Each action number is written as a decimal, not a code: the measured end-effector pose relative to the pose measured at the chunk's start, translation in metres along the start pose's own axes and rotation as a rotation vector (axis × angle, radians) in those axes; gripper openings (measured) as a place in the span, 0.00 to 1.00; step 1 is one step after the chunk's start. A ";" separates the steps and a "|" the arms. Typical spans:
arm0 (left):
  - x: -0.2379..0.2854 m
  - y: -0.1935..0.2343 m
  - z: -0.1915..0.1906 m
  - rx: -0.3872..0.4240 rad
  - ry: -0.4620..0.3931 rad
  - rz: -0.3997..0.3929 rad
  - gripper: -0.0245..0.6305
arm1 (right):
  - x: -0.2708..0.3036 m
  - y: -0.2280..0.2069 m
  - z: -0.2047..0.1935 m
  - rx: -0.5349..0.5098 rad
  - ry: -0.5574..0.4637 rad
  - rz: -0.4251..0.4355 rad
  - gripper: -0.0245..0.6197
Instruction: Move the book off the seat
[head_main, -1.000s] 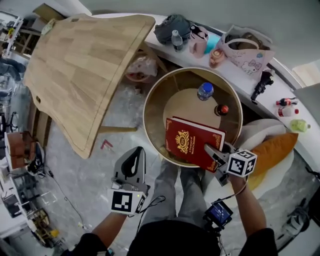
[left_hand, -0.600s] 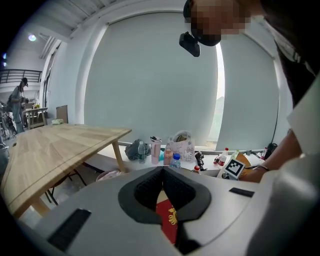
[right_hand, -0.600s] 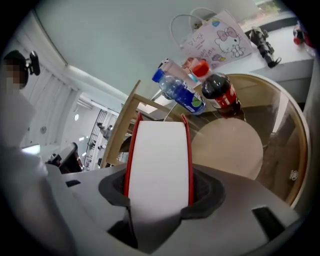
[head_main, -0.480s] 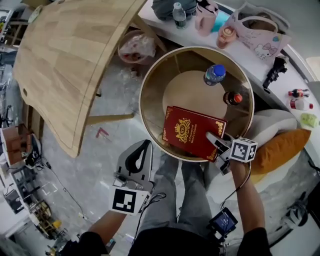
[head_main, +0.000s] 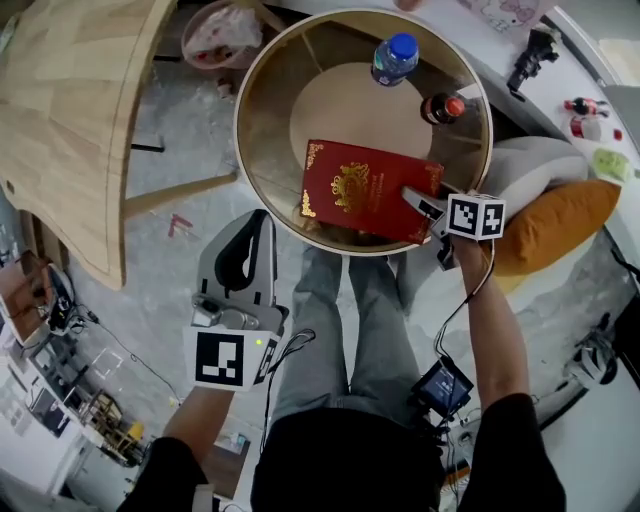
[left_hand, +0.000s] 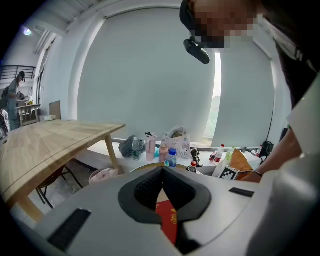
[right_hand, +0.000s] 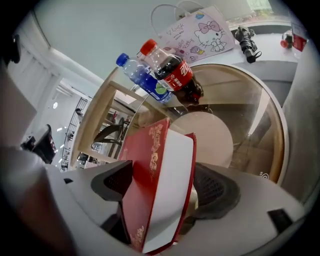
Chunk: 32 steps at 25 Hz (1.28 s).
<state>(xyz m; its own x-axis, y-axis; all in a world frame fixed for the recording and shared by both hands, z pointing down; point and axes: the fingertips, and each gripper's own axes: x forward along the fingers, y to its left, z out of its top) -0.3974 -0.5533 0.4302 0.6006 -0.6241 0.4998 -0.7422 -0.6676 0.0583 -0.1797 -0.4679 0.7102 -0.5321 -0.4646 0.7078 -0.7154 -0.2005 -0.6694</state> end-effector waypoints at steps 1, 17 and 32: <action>0.001 -0.003 0.001 0.000 -0.001 -0.007 0.06 | -0.001 -0.008 -0.003 -0.031 0.010 -0.048 0.61; -0.024 -0.019 0.058 0.069 -0.064 -0.039 0.06 | -0.135 0.057 0.074 -0.464 -0.216 -0.237 0.30; -0.122 -0.055 0.196 0.059 -0.283 -0.022 0.06 | -0.408 0.289 0.126 -0.846 -0.597 -0.106 0.06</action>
<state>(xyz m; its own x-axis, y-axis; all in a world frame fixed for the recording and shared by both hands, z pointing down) -0.3714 -0.5197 0.1969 0.6817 -0.6919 0.2378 -0.7143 -0.6998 0.0119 -0.1121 -0.4444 0.1998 -0.3020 -0.8773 0.3729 -0.9520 0.2979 -0.0702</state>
